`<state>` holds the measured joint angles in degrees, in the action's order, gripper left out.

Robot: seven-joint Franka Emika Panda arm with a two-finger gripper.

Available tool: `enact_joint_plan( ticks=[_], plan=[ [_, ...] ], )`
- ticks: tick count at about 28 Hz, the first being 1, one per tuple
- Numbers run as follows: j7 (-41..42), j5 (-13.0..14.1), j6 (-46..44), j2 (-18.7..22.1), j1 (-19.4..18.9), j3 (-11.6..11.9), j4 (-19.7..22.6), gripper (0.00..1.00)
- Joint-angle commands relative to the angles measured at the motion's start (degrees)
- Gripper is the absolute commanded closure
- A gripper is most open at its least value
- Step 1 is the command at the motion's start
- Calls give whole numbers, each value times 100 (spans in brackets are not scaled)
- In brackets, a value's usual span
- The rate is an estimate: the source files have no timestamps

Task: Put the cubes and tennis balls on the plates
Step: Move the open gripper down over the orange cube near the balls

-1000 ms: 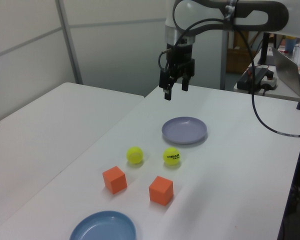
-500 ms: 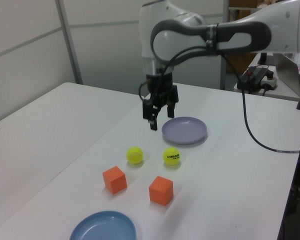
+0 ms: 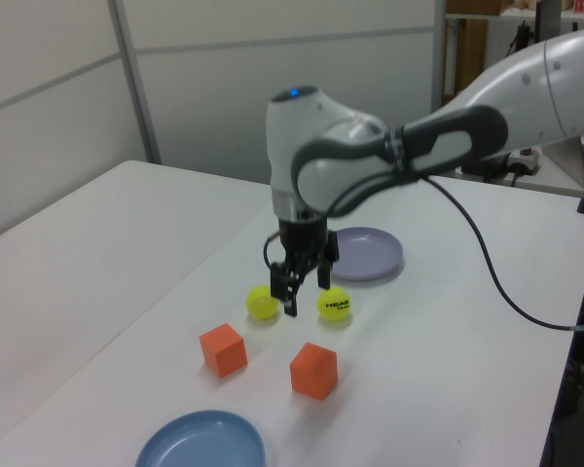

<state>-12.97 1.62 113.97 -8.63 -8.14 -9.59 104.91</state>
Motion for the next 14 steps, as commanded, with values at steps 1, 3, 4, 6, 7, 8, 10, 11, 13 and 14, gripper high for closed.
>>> enact_joint_plan(
  ticks=[1,3,4,6,7,8,10,11,13,14],
  plan=[
    [-188,-100,599,275,-30,10,714,0],
    [-188,-100,678,266,-39,10,793,0],
    [-188,-100,731,266,-39,10,837,0],
    [-153,-109,932,266,-47,10,986,0],
    [-153,-118,986,266,-47,10,1039,0],
    [-144,-118,1039,257,-47,10,1092,0],
    [-136,-118,1153,257,-47,1,1180,0],
    [-127,-118,1206,257,-47,10,1215,0],
    [-92,-118,1320,231,-47,10,1286,0],
    [-91,-118,1347,222,-47,10,1295,0]
  ],
)
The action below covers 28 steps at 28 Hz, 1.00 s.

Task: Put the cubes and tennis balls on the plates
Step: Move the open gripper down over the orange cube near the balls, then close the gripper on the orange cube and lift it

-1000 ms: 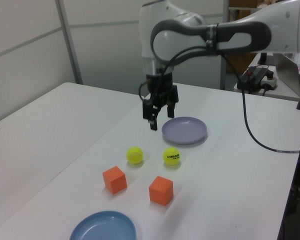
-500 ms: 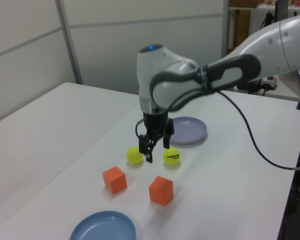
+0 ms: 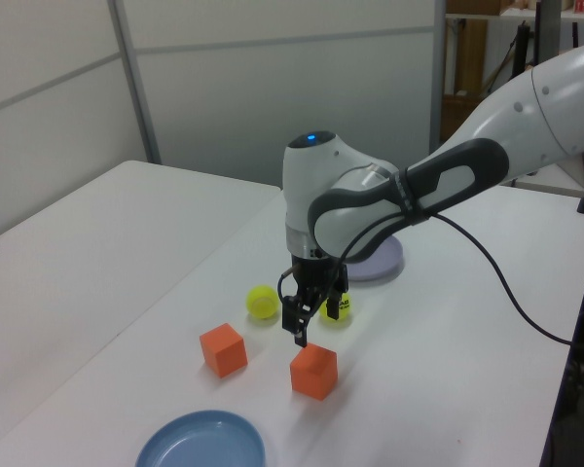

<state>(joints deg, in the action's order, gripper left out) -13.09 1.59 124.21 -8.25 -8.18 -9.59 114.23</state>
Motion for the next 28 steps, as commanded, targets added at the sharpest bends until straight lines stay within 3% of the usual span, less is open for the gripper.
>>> enact_joint_plan(
  ticks=[1,14,28],
  plan=[
    [-71,-115,349,175,-34,1,372,0],
    [-36,-177,771,43,-140,-25,644,0],
    [-36,-247,903,-273,-210,-25,636,0]
  ],
)
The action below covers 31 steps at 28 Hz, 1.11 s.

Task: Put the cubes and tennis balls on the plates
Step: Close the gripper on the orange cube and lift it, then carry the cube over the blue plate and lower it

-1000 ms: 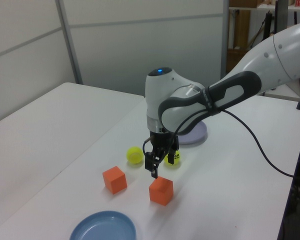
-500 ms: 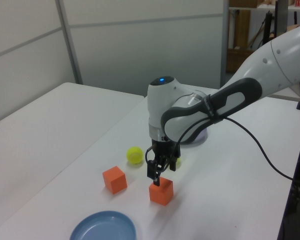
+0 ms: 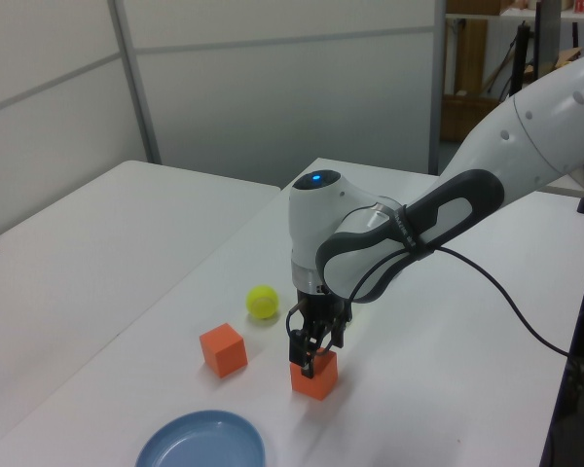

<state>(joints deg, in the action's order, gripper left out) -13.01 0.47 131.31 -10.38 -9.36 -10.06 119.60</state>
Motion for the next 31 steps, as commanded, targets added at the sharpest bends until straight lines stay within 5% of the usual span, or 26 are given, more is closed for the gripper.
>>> enact_joint_plan(
  ticks=[1,4,7,9,13,22,31],
  plan=[
    [-43,-134,211,-95,-92,13,90,0],
    [-61,-134,395,-183,-127,13,90,7],
    [-87,-134,422,-245,-127,13,72,26],
    [-87,-126,430,-262,-127,4,46,55],
    [-35,-126,422,-262,-127,-66,-42,93],
    [115,-117,351,-95,-224,-198,-454,100],
    [-61,-126,184,-323,-865,-198,-1315,100]
  ],
)
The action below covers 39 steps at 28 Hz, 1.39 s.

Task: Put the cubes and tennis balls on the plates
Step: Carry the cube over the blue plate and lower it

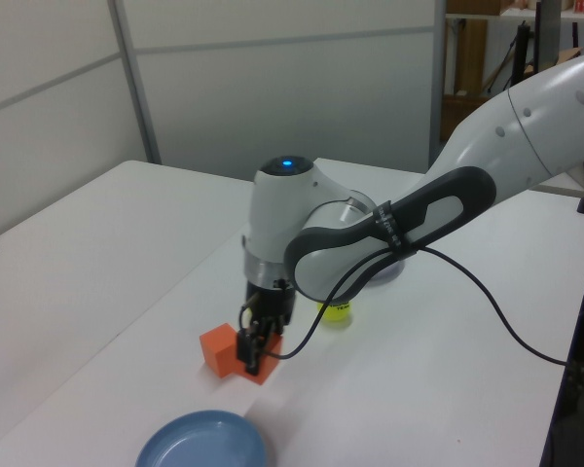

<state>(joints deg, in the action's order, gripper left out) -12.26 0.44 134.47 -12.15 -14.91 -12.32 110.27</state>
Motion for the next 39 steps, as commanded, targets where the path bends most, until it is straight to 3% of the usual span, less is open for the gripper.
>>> enact_joint_plan(
  ticks=[1,7,12,17,26,27,28,29,30,31,39],
  plan=[
    [-172,-123,-132,-208,-372,28,-479,100],
    [-444,-254,-123,-586,-820,37,-884,98],
    [-769,-658,-70,-963,-1040,37,-1015,98],
    [-980,-904,-61,-1350,-1146,28,-1227,98],
    [-1121,-1054,-53,-1545,-1234,28,-1236,97],
    [-1139,-1037,-53,-1545,-1242,28,-1236,80],
    [-1191,-967,-53,-1545,-1242,28,-1236,45],
    [-1305,-975,-61,-1536,-1234,28,-1245,0],
    [-1454,-1010,-61,-1536,-1234,28,-1280,5],
    [-1603,-1028,-61,-1536,-1234,28,-1341,0],
    [-2140,-923,-149,-1483,-1207,46,-1781,0]
  ],
)
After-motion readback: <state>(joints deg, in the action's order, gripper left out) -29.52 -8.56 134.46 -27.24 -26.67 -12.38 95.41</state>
